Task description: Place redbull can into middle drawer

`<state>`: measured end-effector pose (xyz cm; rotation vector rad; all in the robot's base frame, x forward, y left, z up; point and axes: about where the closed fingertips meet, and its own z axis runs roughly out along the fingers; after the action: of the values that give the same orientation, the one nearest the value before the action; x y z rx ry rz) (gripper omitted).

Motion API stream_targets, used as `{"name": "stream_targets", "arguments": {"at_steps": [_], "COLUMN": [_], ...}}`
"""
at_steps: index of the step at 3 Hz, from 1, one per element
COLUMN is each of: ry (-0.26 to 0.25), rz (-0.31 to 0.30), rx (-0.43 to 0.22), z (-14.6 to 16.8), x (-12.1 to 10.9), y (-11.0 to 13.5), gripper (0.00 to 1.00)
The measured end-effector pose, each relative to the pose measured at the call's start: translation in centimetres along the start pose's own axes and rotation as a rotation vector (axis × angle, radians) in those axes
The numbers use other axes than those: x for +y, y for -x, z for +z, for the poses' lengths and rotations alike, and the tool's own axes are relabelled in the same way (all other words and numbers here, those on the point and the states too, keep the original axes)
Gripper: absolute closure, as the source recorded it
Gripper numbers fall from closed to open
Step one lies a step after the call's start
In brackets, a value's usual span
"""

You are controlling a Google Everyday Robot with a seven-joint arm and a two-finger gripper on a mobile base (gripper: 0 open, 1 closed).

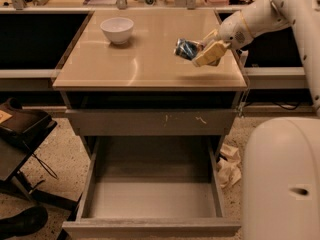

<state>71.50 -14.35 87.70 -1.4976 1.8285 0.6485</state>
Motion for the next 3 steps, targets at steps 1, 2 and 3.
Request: {"name": "stream_targets", "arguments": {"at_steps": [1, 2, 3], "ry": [-0.077, -0.102, -0.101], "rz": [-0.100, -0.114, -0.114], "rx": [-0.023, -0.040, -0.040], "z": [-6.0, -8.7, -8.7], "x": [4.0, 7.0, 7.0], "y": [2.1, 3.5, 3.5], "gripper": [1.00, 1.00, 1.00]}}
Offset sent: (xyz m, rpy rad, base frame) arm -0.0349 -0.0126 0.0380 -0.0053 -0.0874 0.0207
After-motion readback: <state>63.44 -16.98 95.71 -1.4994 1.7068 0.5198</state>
